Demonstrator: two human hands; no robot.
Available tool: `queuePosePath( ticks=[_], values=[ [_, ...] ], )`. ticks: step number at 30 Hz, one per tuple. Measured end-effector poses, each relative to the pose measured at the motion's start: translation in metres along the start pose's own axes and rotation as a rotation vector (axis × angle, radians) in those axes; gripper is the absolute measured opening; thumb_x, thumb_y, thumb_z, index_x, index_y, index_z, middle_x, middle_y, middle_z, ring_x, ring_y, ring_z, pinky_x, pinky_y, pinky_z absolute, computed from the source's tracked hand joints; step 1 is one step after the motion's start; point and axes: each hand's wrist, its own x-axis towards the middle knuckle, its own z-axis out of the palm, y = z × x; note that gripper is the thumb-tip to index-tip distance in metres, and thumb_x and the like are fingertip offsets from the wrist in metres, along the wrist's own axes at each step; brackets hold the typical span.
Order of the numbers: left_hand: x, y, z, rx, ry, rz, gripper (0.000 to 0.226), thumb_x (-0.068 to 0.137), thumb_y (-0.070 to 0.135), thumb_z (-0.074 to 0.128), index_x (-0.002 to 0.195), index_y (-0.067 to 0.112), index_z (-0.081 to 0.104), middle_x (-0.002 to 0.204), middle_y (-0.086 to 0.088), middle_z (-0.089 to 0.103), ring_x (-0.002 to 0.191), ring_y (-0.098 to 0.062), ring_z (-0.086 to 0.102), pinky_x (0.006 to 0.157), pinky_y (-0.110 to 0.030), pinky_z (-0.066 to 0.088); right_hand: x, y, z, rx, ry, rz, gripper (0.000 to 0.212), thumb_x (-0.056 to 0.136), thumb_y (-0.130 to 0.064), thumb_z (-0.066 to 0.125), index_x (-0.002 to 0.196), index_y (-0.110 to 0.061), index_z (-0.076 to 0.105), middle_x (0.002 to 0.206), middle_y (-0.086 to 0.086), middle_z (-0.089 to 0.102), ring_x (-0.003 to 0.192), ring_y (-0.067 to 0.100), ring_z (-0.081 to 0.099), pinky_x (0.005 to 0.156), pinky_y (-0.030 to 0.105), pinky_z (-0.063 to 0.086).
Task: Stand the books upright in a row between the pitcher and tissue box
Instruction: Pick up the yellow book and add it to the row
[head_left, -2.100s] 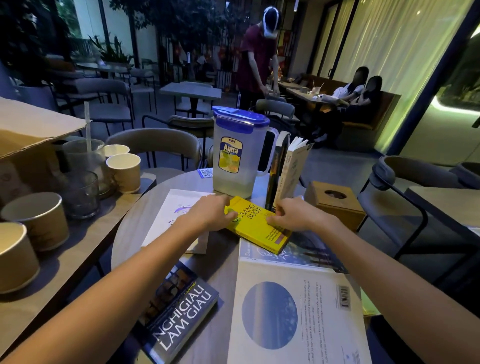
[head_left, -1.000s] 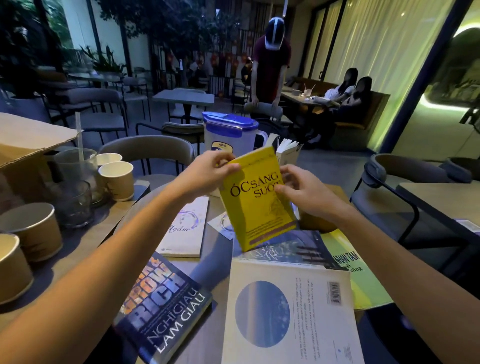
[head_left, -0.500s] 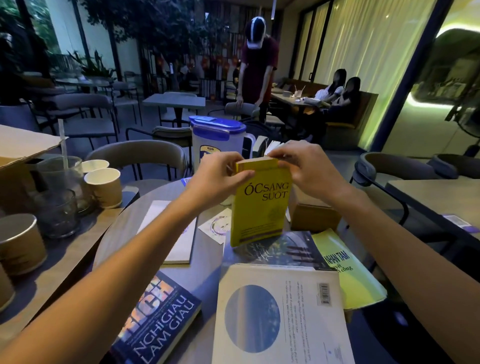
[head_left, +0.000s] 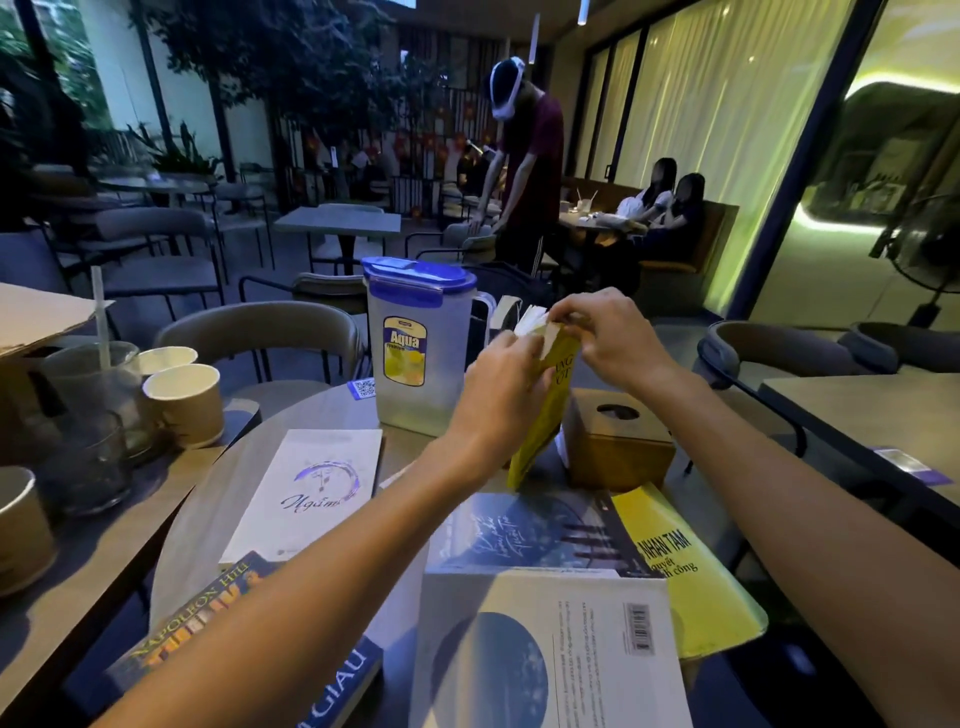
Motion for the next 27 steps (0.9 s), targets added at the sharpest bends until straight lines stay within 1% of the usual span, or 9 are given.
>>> queuePosePath(
  ticks=[2, 6, 9, 13, 15, 18, 22, 24, 27],
  values=[
    [-0.006, 0.0, 0.011, -0.031, 0.007, -0.009, 0.037, 0.093, 0.017, 0.063, 0.129, 0.01, 0.059, 0.109, -0.008, 0.059, 0.092, -0.021, 0.058, 0.079, -0.023, 0.043, 0.001, 0.003, 0.007, -0.028, -0.028, 0.019, 0.027, 0.095, -0.007, 0.062, 0.115, -0.019, 0.075, 0.109, 0.011, 0.067, 0.117, 0.027, 0.054, 0.096, 0.047, 0.05],
    [-0.009, -0.002, 0.026, -0.06, -0.023, -0.057, 0.048, 0.094, 0.017, 0.062, 0.14, 0.016, 0.052, 0.121, -0.01, 0.058, 0.104, -0.026, 0.059, 0.085, -0.034, 0.047, -0.002, 0.006, 0.017, -0.034, -0.057, 0.036, 0.037, 0.09, 0.007, 0.057, 0.116, -0.014, 0.075, 0.109, 0.013, 0.07, 0.112, 0.025, 0.051, 0.093, 0.043, 0.053],
    [-0.004, -0.009, 0.027, -0.07, -0.092, -0.011, 0.055, 0.091, 0.016, 0.067, 0.144, 0.017, 0.049, 0.124, -0.008, 0.057, 0.107, -0.023, 0.058, 0.09, -0.03, 0.048, -0.003, 0.01, 0.018, 0.031, -0.032, 0.007, 0.033, 0.089, 0.012, 0.057, 0.113, -0.003, 0.075, 0.115, 0.014, 0.072, 0.111, 0.029, 0.06, 0.096, 0.037, 0.056],
    [-0.003, -0.021, 0.026, 0.233, -0.148, 0.152, 0.069, 0.087, 0.018, 0.072, 0.149, 0.021, 0.041, 0.126, -0.008, 0.057, 0.105, -0.024, 0.057, 0.085, -0.035, 0.05, -0.008, 0.012, 0.022, 0.115, -0.008, 0.111, 0.026, 0.098, -0.005, 0.055, 0.117, -0.005, 0.074, 0.115, 0.013, 0.073, 0.105, 0.022, 0.066, 0.087, 0.022, 0.048],
    [-0.002, -0.025, 0.022, 0.433, -0.072, 0.222, 0.069, 0.081, 0.029, 0.077, 0.144, 0.024, 0.048, 0.122, -0.008, 0.057, 0.104, -0.026, 0.052, 0.083, -0.037, 0.047, -0.009, 0.011, 0.025, 0.16, 0.022, 0.156, 0.027, 0.102, -0.01, 0.051, 0.115, -0.005, 0.074, 0.11, 0.012, 0.074, 0.102, 0.022, 0.066, 0.086, 0.028, 0.051],
    [0.006, -0.027, 0.02, 0.529, -0.015, 0.255, 0.064, 0.075, 0.041, 0.078, 0.134, 0.028, 0.057, 0.136, -0.012, 0.05, 0.127, -0.035, 0.041, 0.098, -0.045, 0.038, -0.005, 0.008, 0.029, 0.23, 0.034, 0.242, 0.027, 0.104, -0.022, 0.051, 0.114, -0.007, 0.071, 0.105, 0.008, 0.072, 0.1, 0.024, 0.068, 0.088, 0.041, 0.057],
    [0.014, -0.026, 0.019, 0.542, -0.053, 0.22, 0.057, 0.079, 0.043, 0.075, 0.131, 0.029, 0.059, 0.15, -0.012, 0.042, 0.142, -0.038, 0.028, 0.109, -0.05, 0.024, 0.0, 0.007, 0.034, 0.49, -0.04, 0.482, 0.023, 0.101, -0.03, 0.056, 0.118, -0.016, 0.058, 0.109, 0.009, 0.066, 0.097, 0.025, 0.072, 0.068, 0.046, 0.066],
    [0.016, -0.029, 0.018, 0.537, -0.065, 0.218, 0.055, 0.079, 0.041, 0.075, 0.13, 0.028, 0.06, 0.149, -0.01, 0.045, 0.142, -0.039, 0.03, 0.108, -0.05, 0.026, 0.003, 0.007, 0.036, 0.578, -0.067, 0.577, 0.021, 0.1, -0.03, 0.057, 0.118, -0.02, 0.055, 0.108, 0.009, 0.066, 0.092, 0.026, 0.074, 0.066, 0.047, 0.066],
    [0.021, -0.036, 0.018, 0.548, -0.055, 0.242, 0.053, 0.074, 0.039, 0.08, 0.124, 0.028, 0.066, 0.142, -0.007, 0.054, 0.136, -0.038, 0.04, 0.102, -0.051, 0.035, 0.009, 0.005, 0.041, 0.545, -0.042, 0.578, 0.024, 0.099, -0.03, 0.057, 0.121, -0.02, 0.055, 0.107, 0.009, 0.066, 0.093, 0.027, 0.073, 0.072, 0.049, 0.065]
  ],
)
